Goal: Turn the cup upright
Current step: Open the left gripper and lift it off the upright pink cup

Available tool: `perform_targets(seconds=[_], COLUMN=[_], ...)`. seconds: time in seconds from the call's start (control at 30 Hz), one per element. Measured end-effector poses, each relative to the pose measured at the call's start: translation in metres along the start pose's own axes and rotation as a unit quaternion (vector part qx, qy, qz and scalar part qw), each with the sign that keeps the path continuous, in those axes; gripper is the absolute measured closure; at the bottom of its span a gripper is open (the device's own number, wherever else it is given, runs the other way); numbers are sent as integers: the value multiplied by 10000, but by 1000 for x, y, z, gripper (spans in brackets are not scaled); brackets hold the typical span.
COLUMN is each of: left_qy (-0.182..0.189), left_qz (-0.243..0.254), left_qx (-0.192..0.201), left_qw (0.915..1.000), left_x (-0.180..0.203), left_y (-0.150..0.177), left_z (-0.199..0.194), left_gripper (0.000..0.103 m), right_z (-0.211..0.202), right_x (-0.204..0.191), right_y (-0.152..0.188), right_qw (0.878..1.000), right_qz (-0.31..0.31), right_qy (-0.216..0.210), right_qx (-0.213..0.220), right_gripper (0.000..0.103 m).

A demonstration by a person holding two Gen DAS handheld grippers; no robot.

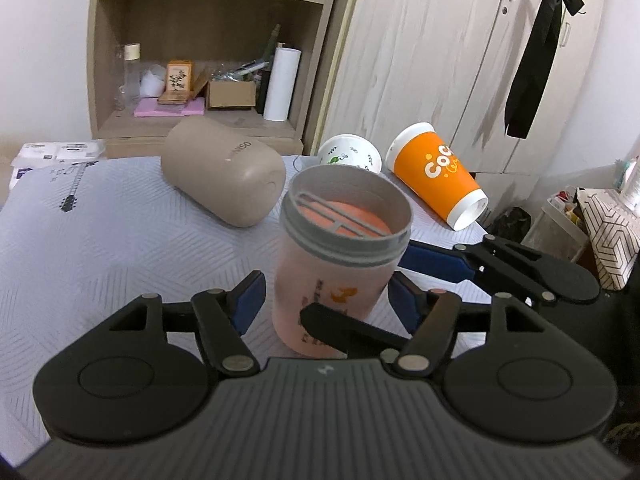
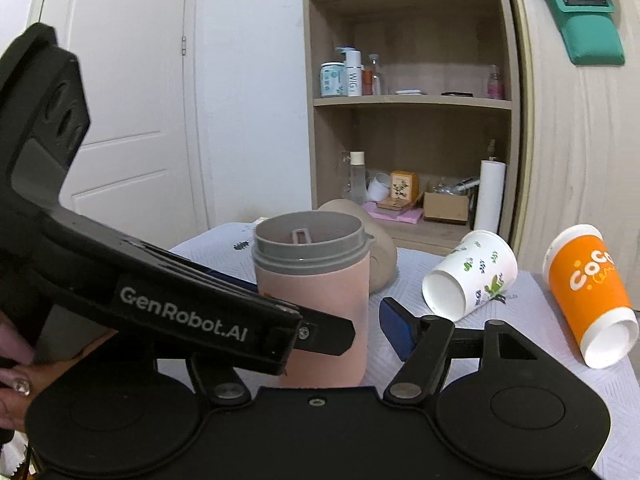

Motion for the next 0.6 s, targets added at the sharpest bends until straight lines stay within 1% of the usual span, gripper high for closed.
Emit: perform_targets(seconds=[0.33,0.4,0.47,0.5,0.6], left_qy=[-12,-92,-178,-226,-504], left_qz=[-90,-63,10,57,127], left_qx=[243,286,290,318,375], left_qw=[9997,9995,9994,9992,9979], left_x=[6,7,8,8,8], left_y=[2,3,3,4,6], left_z=[-18,-23,-30,-36,-51], left_gripper=[30,30,30,30,30], right_z=[-12,-17,-23,-27,-44], right_x=[-2,-4,-10,-13,-15], right_y=[0,1,1,1,1], right_qw=[9997,9998,9992,9989,9988], right_qz=[38,0,-194,-275,-236], right_qy=[221,219,319,343,407], right_qx=[55,18,-137,-137,-128], right_gripper=[29,29,30,30,29])
Point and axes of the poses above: each gripper's, at about its wrist camera, not at the fingertips, and z roughly the way its jaws point, x to its right, y to its underside, the point moved 2 cm from there along z, roughly the way its jaws point, and after that the axes turned 11 degrees about x, right-handed, at the moved point
